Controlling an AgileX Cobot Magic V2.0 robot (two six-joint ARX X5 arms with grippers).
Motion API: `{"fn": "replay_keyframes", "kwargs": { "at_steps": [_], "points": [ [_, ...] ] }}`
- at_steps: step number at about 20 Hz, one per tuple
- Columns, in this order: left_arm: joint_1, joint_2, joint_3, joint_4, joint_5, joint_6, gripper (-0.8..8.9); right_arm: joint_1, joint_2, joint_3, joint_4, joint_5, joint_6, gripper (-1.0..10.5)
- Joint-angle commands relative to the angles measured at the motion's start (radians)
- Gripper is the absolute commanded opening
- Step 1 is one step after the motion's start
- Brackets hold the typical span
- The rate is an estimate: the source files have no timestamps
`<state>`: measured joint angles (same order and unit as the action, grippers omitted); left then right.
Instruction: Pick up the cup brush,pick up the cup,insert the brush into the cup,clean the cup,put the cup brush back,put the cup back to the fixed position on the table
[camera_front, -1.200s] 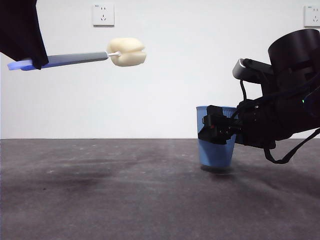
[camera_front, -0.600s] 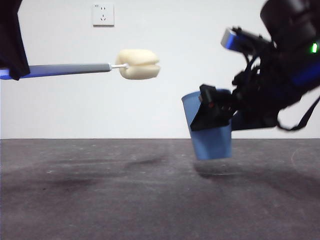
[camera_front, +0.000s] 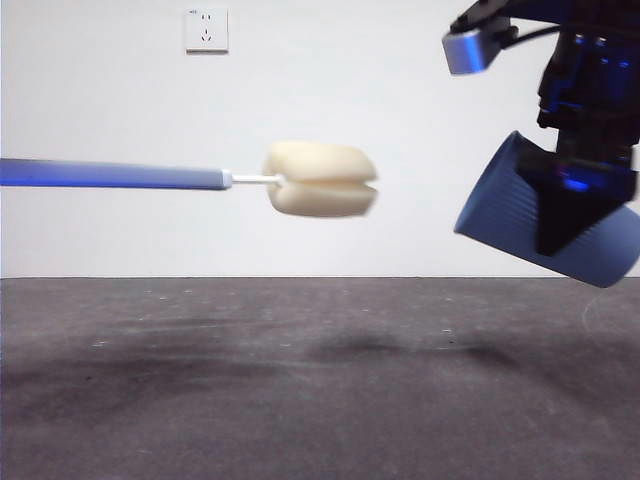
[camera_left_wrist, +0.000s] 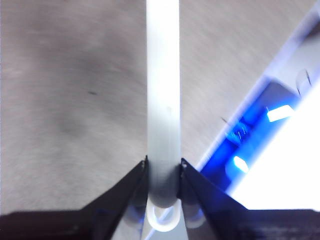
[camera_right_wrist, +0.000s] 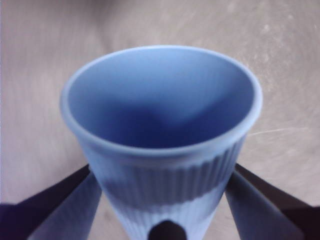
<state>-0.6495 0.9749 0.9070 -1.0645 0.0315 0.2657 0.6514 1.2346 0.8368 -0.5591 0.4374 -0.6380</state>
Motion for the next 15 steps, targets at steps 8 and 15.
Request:
{"fn": "replay_keyframes", "kwargs": {
  "at_steps": [8, 15],
  "points": [
    [-0.103, 0.005, -0.003, 0.003, 0.005, 0.051, -0.08, 0.119, 0.011, 0.005, -0.026, 0.043, -0.268, -0.2],
    [-0.142, 0.064, -0.003, 0.045, 0.015, 0.021, -0.08, 0.198, 0.042, 0.005, -0.008, 0.045, -0.277, -0.2]
  ]
}}
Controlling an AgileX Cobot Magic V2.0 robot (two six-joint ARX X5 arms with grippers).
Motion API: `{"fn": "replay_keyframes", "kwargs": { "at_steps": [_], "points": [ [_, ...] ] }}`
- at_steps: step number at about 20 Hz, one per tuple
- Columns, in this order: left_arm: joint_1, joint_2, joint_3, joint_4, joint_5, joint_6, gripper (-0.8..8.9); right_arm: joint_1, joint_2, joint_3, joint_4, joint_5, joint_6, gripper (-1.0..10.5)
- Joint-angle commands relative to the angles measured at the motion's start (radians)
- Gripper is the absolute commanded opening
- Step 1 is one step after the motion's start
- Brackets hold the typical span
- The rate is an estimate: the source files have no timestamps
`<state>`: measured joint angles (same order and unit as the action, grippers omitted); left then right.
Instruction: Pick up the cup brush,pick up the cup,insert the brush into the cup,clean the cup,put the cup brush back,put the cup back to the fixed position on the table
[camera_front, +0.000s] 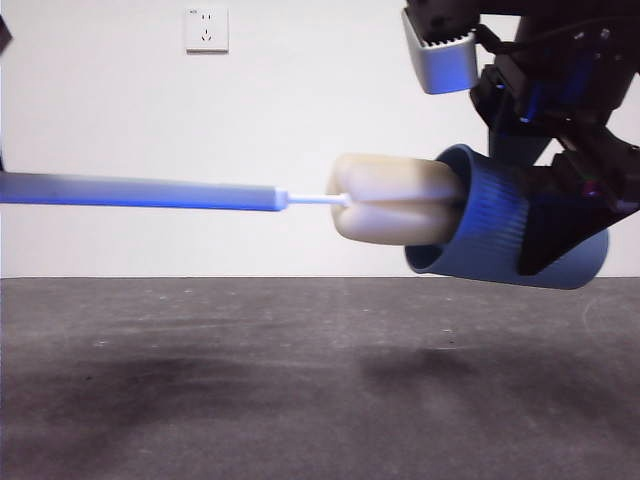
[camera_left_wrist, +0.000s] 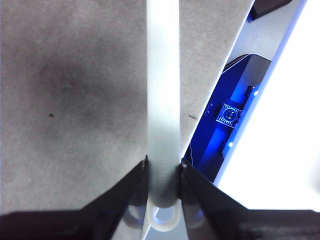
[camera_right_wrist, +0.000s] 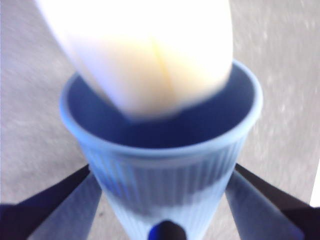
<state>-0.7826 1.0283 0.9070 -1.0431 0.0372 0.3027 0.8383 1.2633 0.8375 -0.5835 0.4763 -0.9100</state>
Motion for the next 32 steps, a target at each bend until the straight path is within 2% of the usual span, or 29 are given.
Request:
{"fn": "replay_keyframes", "kwargs": {
  "at_steps": [1, 13, 17, 20, 23, 27, 32],
  "points": [
    [-0.013, 0.020, -0.003, 0.043, 0.026, -0.020, -0.08, 0.022, 0.022, 0.004, 0.024, 0.007, -0.006, -0.2],
    [-0.076, 0.132, -0.003, 0.205, 0.048, -0.132, -0.08, 0.156, 0.138, 0.004, 0.101, 0.028, -0.015, -0.2],
    [-0.073, 0.119, -0.003, 0.083, 0.018, -0.143, -0.08, 0.156, 0.138, 0.004, 0.090, 0.072, -0.016, -0.2],
    [-0.073, 0.085, -0.003, -0.045, -0.010, -0.146, -0.08, 0.156, 0.138, 0.004, 0.081, 0.074, -0.015, -0.2],
    [-0.073, 0.037, -0.003, -0.112, -0.010, -0.146, -0.08, 0.156, 0.138, 0.004, 0.081, 0.074, -0.015, -0.2],
    [-0.074, 0.023, -0.003, -0.093, -0.010, -0.145, -0.08, 0.157, 0.138, 0.004, 0.081, 0.073, -0.015, -0.2],
    [-0.074, 0.043, -0.003, 0.011, -0.001, -0.145, -0.09, 0.159, 0.138, 0.004, 0.082, 0.072, -0.015, -0.2]
  ]
}}
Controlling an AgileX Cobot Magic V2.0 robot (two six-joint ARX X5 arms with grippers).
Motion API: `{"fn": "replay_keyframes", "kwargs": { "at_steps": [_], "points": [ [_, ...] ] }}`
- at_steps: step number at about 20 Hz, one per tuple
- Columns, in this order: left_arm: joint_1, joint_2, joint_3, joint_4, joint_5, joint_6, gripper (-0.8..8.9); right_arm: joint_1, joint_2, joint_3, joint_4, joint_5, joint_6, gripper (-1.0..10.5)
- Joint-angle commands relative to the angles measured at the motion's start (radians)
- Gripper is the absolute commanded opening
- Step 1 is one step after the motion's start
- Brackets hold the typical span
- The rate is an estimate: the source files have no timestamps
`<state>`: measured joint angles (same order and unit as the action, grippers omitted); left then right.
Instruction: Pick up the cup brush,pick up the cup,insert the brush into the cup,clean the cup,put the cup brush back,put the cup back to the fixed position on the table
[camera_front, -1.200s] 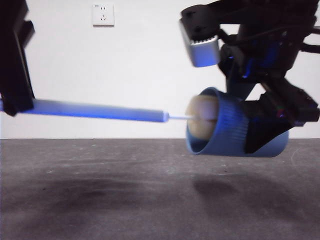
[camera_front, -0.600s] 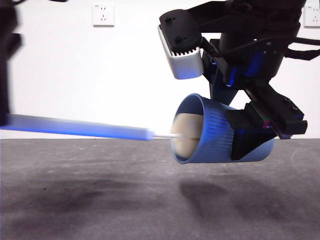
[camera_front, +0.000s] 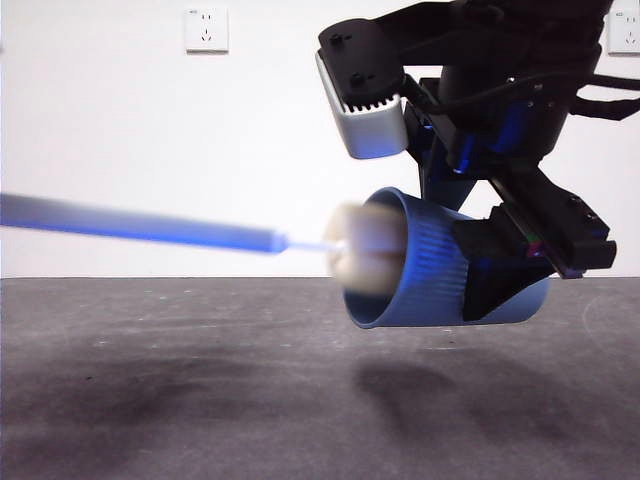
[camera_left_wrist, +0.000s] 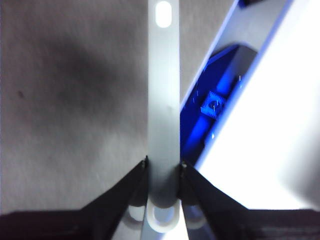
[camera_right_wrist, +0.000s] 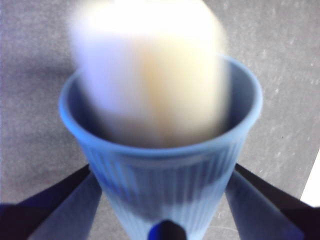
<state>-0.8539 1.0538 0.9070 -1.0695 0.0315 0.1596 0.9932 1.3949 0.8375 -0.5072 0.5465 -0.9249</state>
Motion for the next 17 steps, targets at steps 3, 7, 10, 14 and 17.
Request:
{"fn": "replay_keyframes", "kwargs": {
  "at_steps": [3, 7, 10, 14, 17],
  "points": [
    [-0.003, 0.063, -0.003, 0.077, 0.027, -0.002, -0.09, 0.005, 0.006, 0.004, 0.006, -0.003, 0.000, -0.2],
    [-0.009, 0.143, -0.003, 0.156, 0.062, -0.002, -0.08, 0.005, 0.006, 0.004, 0.006, -0.022, 0.014, -0.2],
    [-0.011, 0.169, -0.003, 0.197, 0.060, -0.003, -0.08, 0.005, 0.006, 0.004, 0.005, -0.021, 0.019, -0.2],
    [-0.010, 0.167, -0.003, 0.188, 0.054, -0.004, -0.08, 0.005, 0.006, 0.004, 0.003, -0.020, 0.019, -0.2],
    [-0.007, 0.162, -0.003, 0.132, 0.034, -0.003, -0.08, 0.005, 0.006, 0.004, 0.003, -0.020, 0.019, -0.2]
  ]
}}
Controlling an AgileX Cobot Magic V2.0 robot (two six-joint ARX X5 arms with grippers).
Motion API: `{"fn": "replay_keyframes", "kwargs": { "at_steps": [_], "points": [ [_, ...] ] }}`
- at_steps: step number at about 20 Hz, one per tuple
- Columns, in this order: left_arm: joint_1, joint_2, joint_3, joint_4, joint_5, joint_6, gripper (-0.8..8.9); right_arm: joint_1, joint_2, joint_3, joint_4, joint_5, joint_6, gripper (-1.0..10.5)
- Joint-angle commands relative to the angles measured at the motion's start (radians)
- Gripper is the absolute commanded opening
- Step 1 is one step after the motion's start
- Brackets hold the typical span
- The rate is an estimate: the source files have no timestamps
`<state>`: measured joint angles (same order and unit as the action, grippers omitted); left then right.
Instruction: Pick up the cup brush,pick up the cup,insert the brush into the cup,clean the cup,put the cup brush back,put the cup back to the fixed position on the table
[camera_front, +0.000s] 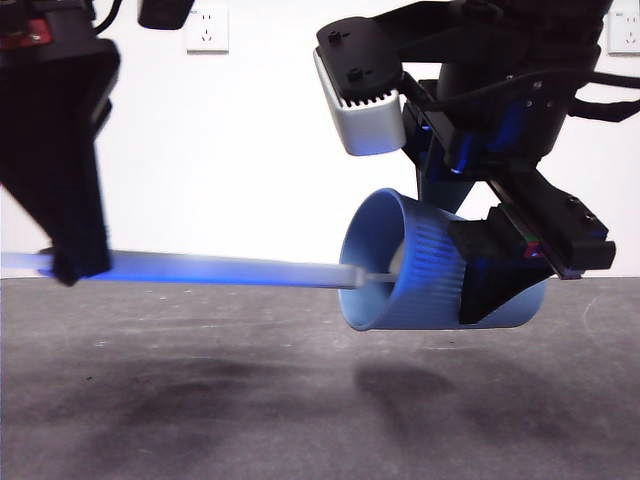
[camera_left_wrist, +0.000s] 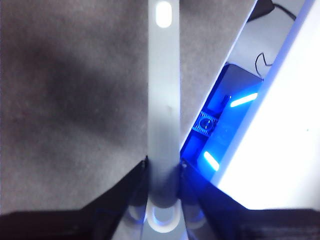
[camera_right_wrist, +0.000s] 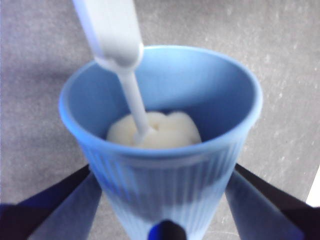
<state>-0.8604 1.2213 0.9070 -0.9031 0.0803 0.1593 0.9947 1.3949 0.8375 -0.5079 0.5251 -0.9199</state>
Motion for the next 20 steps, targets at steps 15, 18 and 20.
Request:
{"fn": "replay_keyframes", "kwargs": {
  "at_steps": [15, 18, 20],
  "points": [
    [-0.001, -0.162, -0.003, -0.296, -0.140, -0.056, -0.08, 0.000, 0.006, 0.004, 0.004, 0.006, 0.047, -0.2],
    [-0.001, -0.209, -0.003, -0.337, -0.159, -0.066, -0.08, -0.001, 0.006, 0.004, 0.004, 0.009, 0.084, -0.2],
    [-0.001, -0.236, -0.003, -0.356, -0.158, -0.084, -0.08, -0.001, 0.006, 0.004, 0.005, 0.013, 0.114, -0.2]
  ]
}}
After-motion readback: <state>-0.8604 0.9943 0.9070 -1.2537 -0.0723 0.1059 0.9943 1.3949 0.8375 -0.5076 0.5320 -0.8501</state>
